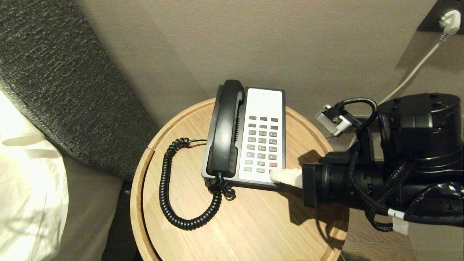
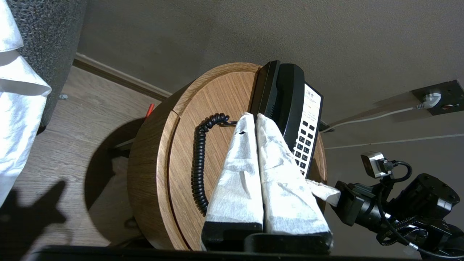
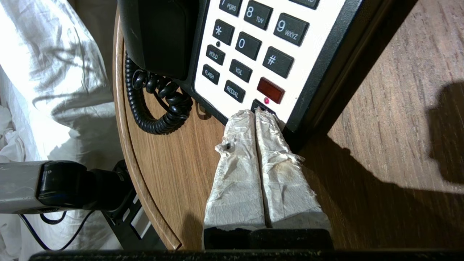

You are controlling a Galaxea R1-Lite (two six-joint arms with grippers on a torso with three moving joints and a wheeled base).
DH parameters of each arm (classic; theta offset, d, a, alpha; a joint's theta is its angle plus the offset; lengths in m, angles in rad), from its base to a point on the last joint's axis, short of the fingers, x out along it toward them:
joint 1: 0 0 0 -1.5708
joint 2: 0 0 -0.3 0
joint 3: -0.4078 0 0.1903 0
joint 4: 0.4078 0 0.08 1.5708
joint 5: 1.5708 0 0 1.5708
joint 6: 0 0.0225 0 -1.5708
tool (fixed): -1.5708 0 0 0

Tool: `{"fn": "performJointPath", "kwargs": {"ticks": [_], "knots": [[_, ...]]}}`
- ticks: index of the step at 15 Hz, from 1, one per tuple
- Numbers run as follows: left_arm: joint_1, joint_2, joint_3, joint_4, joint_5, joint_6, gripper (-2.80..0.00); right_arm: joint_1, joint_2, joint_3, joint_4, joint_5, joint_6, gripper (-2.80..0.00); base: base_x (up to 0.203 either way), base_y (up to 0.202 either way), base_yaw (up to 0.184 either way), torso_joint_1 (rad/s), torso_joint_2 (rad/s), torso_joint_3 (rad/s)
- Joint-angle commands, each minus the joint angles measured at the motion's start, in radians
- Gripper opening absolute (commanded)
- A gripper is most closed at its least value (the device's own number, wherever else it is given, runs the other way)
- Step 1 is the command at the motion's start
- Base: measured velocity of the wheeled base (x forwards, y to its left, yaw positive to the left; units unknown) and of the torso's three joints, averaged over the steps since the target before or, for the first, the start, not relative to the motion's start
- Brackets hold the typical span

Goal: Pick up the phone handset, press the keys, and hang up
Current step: End the call using the dial pad

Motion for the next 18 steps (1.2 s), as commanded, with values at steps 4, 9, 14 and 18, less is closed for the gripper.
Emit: {"fn": "performJointPath", "kwargs": {"ticks": [4,9,14,18], "knots": [[0.0,-0.002,0.008,0.001,0.003,-0.004,-2.8,0.0,0.007,0.0,-0.002,0.0,-0.012,-2.8,0.0,0.0,0.0,0.0,0.0,0.0],[0.003,-0.002,0.011,0.0,0.003,-0.004,-2.8,0.0,-0.058,0.002,-0.005,0.005,0.007,-2.8,0.0,0.0,0.0,0.0,0.0,0.0],[0.009,-0.005,0.02,-0.001,0.003,-0.004,-2.8,0.0,-0.047,-0.001,-0.006,0.004,0.013,-2.8,0.0,0.0,0.0,0.0,0.0,0.0],[0.009,-0.006,0.02,-0.001,0.003,-0.006,-2.8,0.0,-0.021,-0.004,-0.015,0.001,0.01,-2.8,0.0,0.0,0.0,0.0,0.0,0.0]]}}
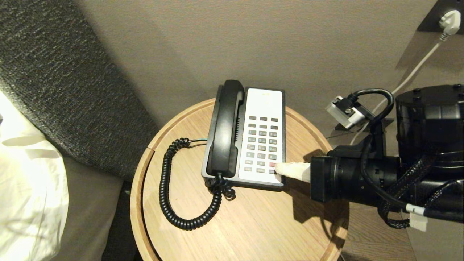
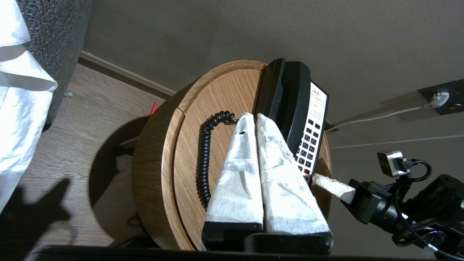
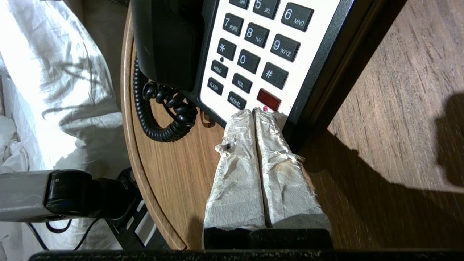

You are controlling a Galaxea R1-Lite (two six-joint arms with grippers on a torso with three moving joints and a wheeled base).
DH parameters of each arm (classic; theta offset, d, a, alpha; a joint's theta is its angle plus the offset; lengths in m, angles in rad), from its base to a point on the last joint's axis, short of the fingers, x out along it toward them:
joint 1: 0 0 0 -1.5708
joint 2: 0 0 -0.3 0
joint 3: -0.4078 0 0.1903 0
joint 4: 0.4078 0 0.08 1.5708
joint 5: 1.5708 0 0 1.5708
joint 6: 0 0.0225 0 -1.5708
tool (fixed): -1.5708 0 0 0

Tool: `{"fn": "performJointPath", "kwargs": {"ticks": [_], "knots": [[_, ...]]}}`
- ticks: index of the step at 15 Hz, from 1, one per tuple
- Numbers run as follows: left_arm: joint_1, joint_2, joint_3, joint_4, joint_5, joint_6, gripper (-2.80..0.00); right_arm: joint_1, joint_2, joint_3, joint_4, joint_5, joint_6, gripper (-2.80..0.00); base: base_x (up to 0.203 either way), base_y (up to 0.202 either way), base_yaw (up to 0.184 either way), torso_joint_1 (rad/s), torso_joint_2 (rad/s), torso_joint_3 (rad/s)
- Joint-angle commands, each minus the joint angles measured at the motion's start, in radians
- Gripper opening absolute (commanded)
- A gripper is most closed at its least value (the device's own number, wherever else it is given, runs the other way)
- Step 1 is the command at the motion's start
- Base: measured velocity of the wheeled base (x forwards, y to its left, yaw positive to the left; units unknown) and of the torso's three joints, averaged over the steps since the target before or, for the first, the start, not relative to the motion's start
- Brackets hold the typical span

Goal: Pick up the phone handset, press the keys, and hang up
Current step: End the call using the dial pad

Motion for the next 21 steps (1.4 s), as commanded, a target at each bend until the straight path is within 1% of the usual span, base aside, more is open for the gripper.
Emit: {"fn": "performJointPath", "kwargs": {"ticks": [1,10,17,19,21], "knots": [[0.0,-0.004,0.001,0.001,0.002,-0.005,-2.8,0.0,0.023,-0.003,-0.005,-0.002,-0.001,-2.8,0.0,0.0,0.0,0.0,0.0,0.0],[0.0,-0.005,-0.002,0.001,0.002,-0.005,-2.8,0.0,0.052,-0.003,-0.005,-0.006,-0.007,-2.8,0.0,0.0,0.0,0.0,0.0,0.0],[0.0,-0.003,0.009,0.001,0.004,-0.005,-2.8,0.0,0.024,-0.024,-0.003,-0.004,-0.005,-2.8,0.0,0.0,0.0,0.0,0.0,0.0],[0.03,-0.009,0.03,0.004,0.006,-0.006,-2.8,0.0,0.008,-0.028,-0.003,-0.004,-0.004,-2.8,0.0,0.0,0.0,0.0,0.0,0.0],[0.126,-0.029,0.08,-0.005,0.01,-0.007,-2.8,0.0,-0.022,-0.031,0.0,-0.004,-0.003,-2.8,0.0,0.0,0.0,0.0,0.0,0.0]]}}
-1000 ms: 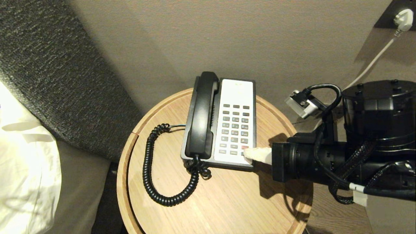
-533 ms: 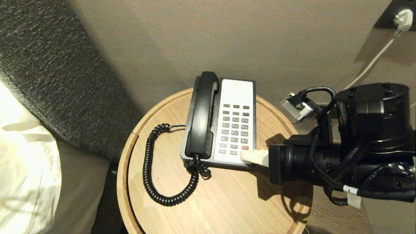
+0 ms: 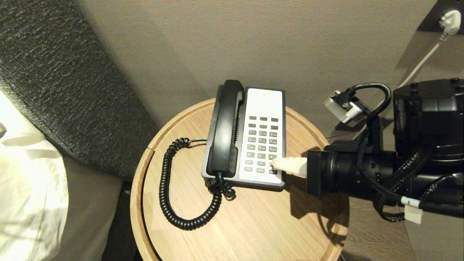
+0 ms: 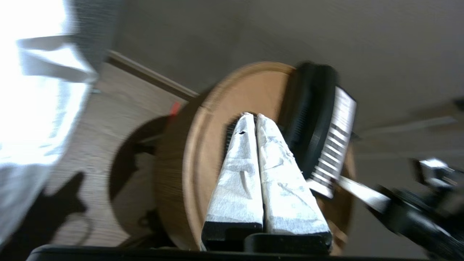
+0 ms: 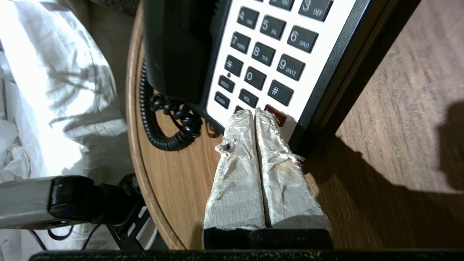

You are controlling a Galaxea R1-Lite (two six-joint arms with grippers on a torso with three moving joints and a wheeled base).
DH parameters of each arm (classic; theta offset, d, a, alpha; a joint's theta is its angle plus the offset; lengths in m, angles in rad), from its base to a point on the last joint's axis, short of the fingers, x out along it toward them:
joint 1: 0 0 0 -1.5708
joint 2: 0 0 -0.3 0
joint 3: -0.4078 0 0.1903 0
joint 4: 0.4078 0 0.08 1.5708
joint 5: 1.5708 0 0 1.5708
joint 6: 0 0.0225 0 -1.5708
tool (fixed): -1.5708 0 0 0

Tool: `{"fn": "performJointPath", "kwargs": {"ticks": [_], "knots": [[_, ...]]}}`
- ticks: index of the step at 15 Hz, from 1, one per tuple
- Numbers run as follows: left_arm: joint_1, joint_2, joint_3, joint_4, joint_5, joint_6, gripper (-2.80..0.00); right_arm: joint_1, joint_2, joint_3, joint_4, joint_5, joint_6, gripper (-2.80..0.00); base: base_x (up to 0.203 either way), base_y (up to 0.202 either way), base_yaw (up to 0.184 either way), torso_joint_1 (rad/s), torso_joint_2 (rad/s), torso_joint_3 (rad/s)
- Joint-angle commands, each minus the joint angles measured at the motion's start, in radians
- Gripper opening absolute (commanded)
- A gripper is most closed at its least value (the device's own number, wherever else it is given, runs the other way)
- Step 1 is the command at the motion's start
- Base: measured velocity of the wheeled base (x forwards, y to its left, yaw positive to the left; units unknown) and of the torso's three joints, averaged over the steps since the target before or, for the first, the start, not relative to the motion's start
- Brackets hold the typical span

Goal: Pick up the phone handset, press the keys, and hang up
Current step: End the call using the dial pad

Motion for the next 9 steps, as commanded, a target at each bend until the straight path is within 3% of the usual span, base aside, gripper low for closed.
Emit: {"fn": "performJointPath", "kwargs": {"ticks": [1,5,9], "knots": [[0.109,-0.025,0.04,-0.004,0.008,-0.004,-2.8,-0.001,-0.031,-0.01,-0.003,-0.002,0.003,-2.8,0.0,0.0,0.0,0.0,0.0,0.0],[0.34,-0.089,0.091,0.003,0.088,-0.001,-2.8,-0.017,-0.029,-0.064,0.003,-0.044,-0.014,-2.8,0.0,0.0,0.0,0.0,0.0,0.0],[0.482,-0.309,0.344,0.006,0.136,0.017,-2.8,-0.064,-0.049,-0.1,0.004,-0.045,-0.02,-2.8,0.0,0.0,0.0,0.0,0.0,0.0]]}}
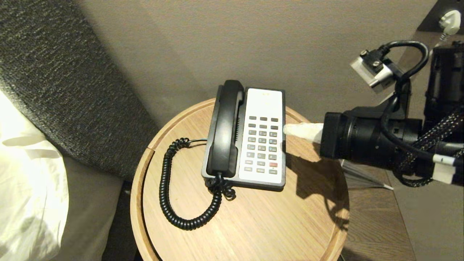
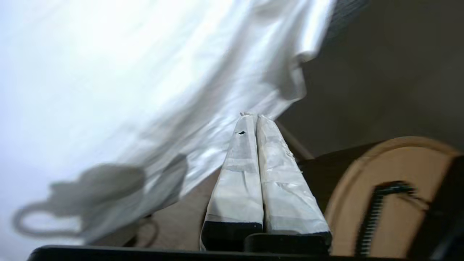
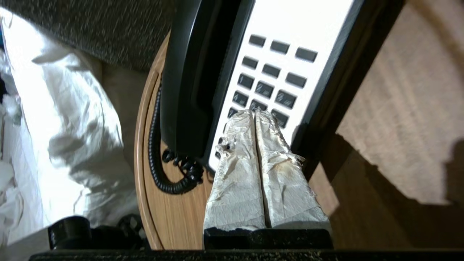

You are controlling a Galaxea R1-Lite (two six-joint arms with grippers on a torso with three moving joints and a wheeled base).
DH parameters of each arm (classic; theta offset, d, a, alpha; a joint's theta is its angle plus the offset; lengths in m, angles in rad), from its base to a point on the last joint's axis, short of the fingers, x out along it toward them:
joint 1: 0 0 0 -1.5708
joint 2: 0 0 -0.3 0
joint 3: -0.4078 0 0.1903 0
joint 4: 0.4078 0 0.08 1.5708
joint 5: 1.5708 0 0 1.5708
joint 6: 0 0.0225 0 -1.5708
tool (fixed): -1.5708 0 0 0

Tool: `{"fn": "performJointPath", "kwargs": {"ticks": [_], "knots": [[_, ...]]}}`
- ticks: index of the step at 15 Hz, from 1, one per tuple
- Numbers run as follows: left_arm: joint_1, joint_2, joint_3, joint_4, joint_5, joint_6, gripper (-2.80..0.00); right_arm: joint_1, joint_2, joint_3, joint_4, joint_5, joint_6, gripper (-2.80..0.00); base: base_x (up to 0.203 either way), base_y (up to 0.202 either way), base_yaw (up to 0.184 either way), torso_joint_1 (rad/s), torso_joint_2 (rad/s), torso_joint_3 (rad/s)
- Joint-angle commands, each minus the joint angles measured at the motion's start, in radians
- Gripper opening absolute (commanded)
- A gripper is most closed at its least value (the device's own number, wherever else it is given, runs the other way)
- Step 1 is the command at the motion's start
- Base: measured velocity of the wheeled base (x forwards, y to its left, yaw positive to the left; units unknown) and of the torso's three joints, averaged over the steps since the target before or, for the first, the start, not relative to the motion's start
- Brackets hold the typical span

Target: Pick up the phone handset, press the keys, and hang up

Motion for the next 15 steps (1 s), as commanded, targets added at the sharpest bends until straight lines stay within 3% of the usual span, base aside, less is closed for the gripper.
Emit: {"fn": "performJointPath", "kwargs": {"ticks": [1,3,5,7,9,11,13,15], "knots": [[0.077,-0.184,0.16,0.004,0.012,0.024,-2.8,-0.019,-0.021,0.001,-0.006,0.001,0.004,-2.8,0.0,0.0,0.0,0.0,0.0,0.0],[0.144,-0.301,0.282,0.006,0.02,0.093,-2.8,-0.026,-0.036,0.0,-0.004,0.001,0.003,-2.8,0.0,0.0,0.0,0.0,0.0,0.0],[0.168,-0.436,0.368,0.004,-0.007,0.254,-2.8,-0.033,-0.048,-0.001,-0.01,0.001,0.003,-2.8,0.0,0.0,0.0,0.0,0.0,0.0],[0.176,-0.571,0.473,-0.018,-0.145,0.472,-2.8,-0.033,-0.068,0.012,-0.012,0.001,0.005,-2.8,0.0,0.0,0.0,0.0,0.0,0.0],[0.18,-0.593,0.595,-0.125,-0.284,0.594,-2.8,-0.033,-0.1,0.027,-0.01,0.001,0.004,-2.8,0.0,0.0,0.0,0.0,0.0,0.0],[0.182,-0.586,0.689,-0.263,-0.451,0.635,-2.8,-0.037,-0.131,0.035,-0.003,-0.001,0.005,-2.8,0.0,0.0,0.0,0.0,0.0,0.0],[0.182,-0.585,0.747,-0.372,-0.498,0.644,-2.8,-0.041,-0.17,0.068,-0.004,-0.002,0.006,-2.8,0.0,0.0,0.0,0.0,0.0,0.0],[0.181,-0.586,0.748,-0.365,-0.501,0.642,-2.8,-0.06,-0.208,0.08,-0.001,-0.002,0.003,-2.8,0.0,0.0,0.0,0.0,0.0,0.0]]}}
